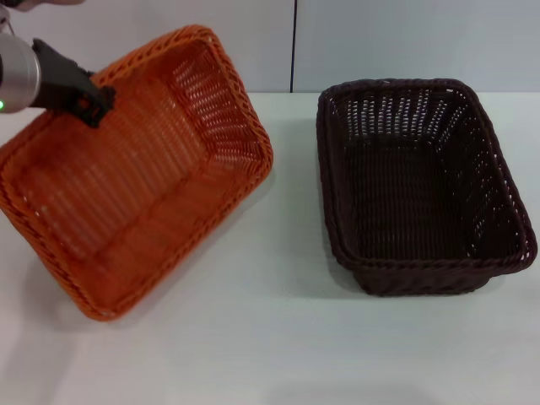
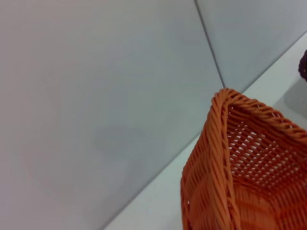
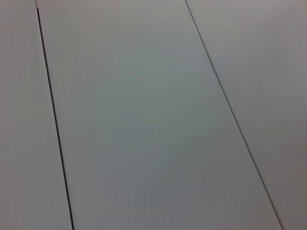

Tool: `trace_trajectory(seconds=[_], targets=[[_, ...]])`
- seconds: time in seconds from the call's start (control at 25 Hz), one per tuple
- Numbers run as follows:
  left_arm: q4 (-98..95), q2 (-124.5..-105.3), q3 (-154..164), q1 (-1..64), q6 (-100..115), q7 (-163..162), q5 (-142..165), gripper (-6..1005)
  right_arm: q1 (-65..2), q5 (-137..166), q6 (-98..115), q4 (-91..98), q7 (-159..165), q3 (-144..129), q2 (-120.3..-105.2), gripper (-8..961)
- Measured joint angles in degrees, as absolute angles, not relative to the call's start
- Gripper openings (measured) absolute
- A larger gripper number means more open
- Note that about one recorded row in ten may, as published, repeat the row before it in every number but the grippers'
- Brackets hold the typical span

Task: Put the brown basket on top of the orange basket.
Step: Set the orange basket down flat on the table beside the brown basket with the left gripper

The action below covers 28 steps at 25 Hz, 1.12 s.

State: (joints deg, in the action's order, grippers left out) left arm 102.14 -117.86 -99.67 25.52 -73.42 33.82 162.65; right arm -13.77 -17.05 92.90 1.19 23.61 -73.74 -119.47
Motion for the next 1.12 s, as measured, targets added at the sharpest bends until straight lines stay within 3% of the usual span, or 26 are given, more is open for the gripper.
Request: trace_trajectory(seconds=[0.36,1.12], targets=[[106.82,-117.86,-100.36,25.52,-76.49,40.71,162.33,179,-13.8,-17.05,93.22,1.33,23.93,-73.74,-119.69,830],[108.43,-118.01,-109.76,33.76,-96.79,66.0,151.34,170,-14.25,-17.05,93.22,1.13,24.07,-73.74,-119.71,829]])
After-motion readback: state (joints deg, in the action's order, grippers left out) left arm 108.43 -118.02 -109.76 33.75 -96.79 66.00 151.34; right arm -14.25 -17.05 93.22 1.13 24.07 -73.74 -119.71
